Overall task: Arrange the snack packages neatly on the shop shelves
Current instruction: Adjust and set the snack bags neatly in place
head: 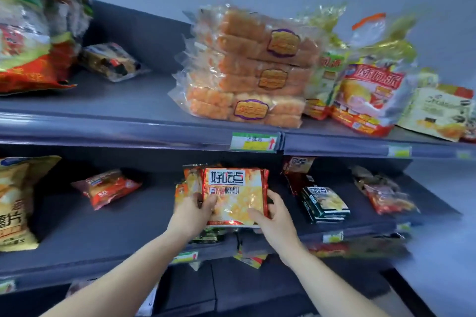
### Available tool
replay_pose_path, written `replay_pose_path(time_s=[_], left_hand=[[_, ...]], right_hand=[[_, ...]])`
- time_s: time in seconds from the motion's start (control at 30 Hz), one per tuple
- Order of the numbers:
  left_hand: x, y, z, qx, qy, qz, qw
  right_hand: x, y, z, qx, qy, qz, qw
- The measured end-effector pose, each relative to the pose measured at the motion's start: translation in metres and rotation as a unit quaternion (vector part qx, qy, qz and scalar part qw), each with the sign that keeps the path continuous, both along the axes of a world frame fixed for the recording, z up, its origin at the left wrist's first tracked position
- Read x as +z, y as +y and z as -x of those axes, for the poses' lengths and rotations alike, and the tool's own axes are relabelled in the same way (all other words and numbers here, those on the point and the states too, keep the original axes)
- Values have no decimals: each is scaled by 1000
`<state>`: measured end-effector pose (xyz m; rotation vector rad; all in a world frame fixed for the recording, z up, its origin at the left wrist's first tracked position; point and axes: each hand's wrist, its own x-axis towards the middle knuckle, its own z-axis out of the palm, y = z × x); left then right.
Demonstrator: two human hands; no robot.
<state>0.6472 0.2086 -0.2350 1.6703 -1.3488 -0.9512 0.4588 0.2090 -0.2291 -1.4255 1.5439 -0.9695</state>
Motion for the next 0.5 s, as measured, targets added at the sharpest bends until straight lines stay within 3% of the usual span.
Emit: replay_pose_path(time_s=[0.1, 0.23, 0.5], left_hand=[[1, -10, 56, -17, 2, -20, 1000], [-2, -27, 124, -32, -18, -35, 999], [-14, -56, 218, -71, 87, -30, 993]], right_hand=[[3, -4, 58, 2, -41, -34, 999], [-1, -18, 130, -3, -26, -54, 998], [-12, -64, 218, -91, -110, -46, 989]])
